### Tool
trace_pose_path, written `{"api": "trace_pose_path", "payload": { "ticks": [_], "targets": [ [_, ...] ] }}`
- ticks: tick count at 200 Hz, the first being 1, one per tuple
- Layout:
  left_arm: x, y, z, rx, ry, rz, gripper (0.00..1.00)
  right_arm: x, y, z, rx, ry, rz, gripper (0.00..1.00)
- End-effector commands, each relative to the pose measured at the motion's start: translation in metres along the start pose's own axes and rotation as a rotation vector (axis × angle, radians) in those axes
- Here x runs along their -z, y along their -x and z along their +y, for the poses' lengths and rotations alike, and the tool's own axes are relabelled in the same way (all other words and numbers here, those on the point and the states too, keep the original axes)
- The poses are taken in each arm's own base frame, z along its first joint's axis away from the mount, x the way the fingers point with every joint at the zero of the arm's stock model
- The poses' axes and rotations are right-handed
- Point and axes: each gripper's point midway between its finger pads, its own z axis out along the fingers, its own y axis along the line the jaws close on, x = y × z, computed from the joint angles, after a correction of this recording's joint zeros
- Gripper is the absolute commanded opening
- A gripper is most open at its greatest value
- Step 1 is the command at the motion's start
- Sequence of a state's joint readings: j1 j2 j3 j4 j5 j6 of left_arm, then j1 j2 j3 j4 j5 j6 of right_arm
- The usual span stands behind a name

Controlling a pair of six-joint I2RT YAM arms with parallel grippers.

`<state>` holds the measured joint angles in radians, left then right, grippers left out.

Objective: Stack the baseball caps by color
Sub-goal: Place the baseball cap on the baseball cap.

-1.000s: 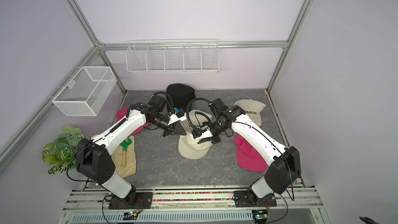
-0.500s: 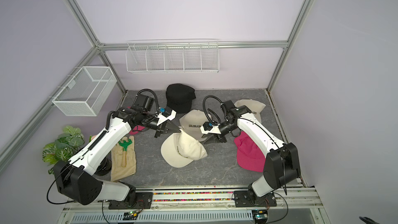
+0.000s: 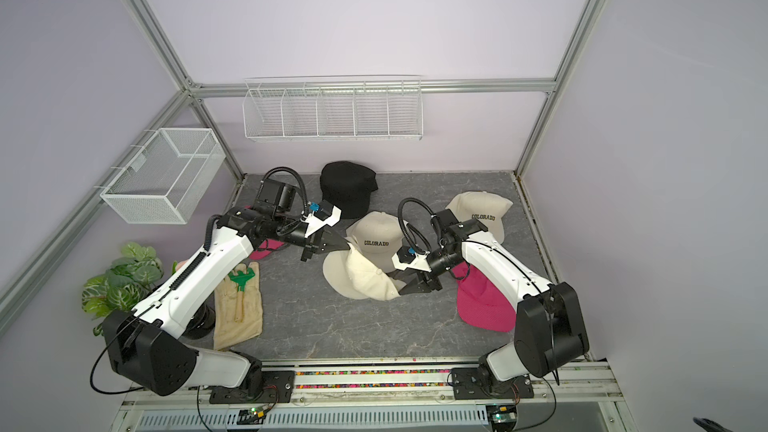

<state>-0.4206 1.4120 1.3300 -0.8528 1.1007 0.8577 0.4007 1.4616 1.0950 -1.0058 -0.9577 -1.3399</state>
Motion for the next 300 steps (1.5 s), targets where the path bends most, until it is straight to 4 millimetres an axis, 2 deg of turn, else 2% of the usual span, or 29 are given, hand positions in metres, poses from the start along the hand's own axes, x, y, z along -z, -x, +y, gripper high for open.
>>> {"api": "trace_pose_path", "payload": {
  "ticks": [1,51,92,104,125,142,174,227,270,277,300],
  "targets": [
    [0.002,0.004,0.002,-0.002,-0.001,-0.011,0.00,0.007,-0.004,-0.006,-0.006,-0.076,0.018,0.48],
    [0.002,0.004,0.002,0.001,-0.010,-0.018,0.00,0.005,-0.006,-0.009,0.023,-0.106,-0.006,0.51],
    [0.001,0.004,0.002,0.001,-0.012,-0.017,0.00,0.000,-0.010,-0.020,0.019,-0.101,-0.008,0.48],
    [0.001,0.002,0.003,0.003,-0.008,-0.014,0.00,-0.001,-0.014,-0.022,0.007,-0.097,0.002,0.42],
    [0.001,-0.001,0.007,0.010,0.003,0.000,0.00,0.006,-0.020,-0.021,-0.024,-0.087,0.024,0.23],
    [0.000,-0.011,0.021,0.031,0.045,0.030,0.00,0.026,-0.015,-0.033,-0.048,-0.140,-0.013,0.07],
    [-0.003,-0.026,0.067,0.143,0.160,0.050,0.00,0.044,-0.008,-0.052,-0.034,-0.166,0.016,0.07],
    [-0.011,-0.050,0.119,0.259,0.277,0.135,0.00,0.069,-0.005,-0.081,-0.044,-0.074,0.088,0.06],
    [-0.015,-0.051,0.133,0.282,0.253,0.163,0.00,0.073,-0.005,-0.100,-0.077,0.015,0.102,0.08],
    [-0.015,-0.052,0.135,0.283,0.251,0.168,0.00,0.082,-0.011,-0.107,-0.099,-0.001,0.102,0.08],
    [-0.015,-0.058,0.142,0.303,0.245,0.185,0.00,0.083,-0.016,-0.117,-0.125,0.010,0.119,0.10]
  ]
}}
